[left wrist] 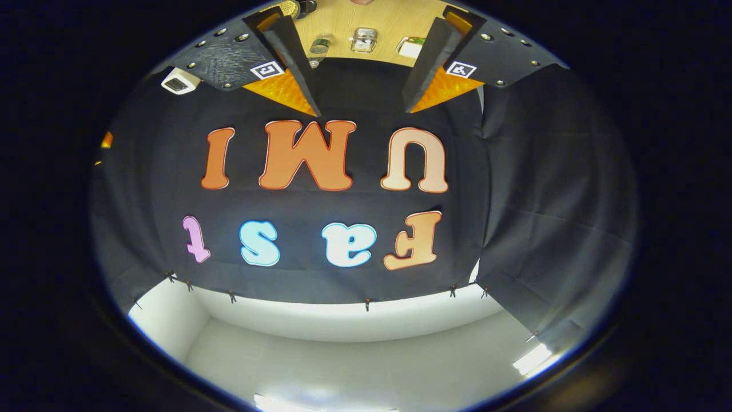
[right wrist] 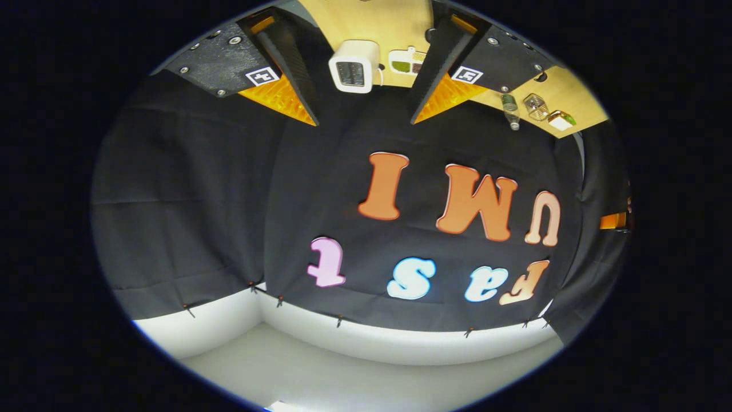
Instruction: First push the handle of the pot to place it horizontally, then grasp the pot with both hands and set it on the induction cooktop.
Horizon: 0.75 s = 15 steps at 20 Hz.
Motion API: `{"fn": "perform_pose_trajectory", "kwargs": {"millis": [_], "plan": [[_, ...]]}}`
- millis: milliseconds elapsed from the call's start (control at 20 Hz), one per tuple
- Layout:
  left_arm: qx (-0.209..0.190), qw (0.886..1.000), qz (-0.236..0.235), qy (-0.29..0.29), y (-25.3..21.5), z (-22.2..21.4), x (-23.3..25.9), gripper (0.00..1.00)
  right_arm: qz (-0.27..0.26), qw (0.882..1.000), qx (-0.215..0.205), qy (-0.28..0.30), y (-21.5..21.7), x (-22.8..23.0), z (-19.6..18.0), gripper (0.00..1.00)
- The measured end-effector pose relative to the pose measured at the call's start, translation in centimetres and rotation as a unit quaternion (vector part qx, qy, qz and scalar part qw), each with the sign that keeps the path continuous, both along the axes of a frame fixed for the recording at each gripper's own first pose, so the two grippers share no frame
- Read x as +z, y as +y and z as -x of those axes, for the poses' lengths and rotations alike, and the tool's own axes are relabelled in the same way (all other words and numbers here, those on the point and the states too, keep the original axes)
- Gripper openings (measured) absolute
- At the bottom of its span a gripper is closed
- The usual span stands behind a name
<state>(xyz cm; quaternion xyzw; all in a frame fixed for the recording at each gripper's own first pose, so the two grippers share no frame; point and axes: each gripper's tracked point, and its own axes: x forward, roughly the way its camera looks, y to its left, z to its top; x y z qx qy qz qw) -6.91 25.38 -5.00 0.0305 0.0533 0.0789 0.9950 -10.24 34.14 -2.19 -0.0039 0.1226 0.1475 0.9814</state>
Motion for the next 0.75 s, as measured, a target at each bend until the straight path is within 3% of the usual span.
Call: {"fn": "perform_pose_trajectory", "kwargs": {"millis": [250, 350, 500, 750], "plan": [[-0.036, 0.998, 0.025, -0.038, 2.4, -0.2, 4.1, 0.86, 0.04, 0.997, -0.059, -0.015, -3.4, 5.4, 1.8, 0.96], [-0.048, 0.997, 0.02, -0.061, 3.3, -0.5, 4.5, 0.86, 0.019, 0.997, -0.07, -0.022, -2.9, 6.8, 2.8, 0.95], [-0.043, 0.997, 0.031, -0.048, 4.5, -0.3, 2.4, 0.86, -0.008, 0.998, -0.063, -0.003, -1.0, 6.3, 5.5, 0.95], [-0.028, 0.997, 0.025, -0.065, 4.8, 0.6, 4.6, 0.84, -0.038, 0.997, -0.062, -0.001, 0.5, 7.1, 5.0, 0.97]]}}
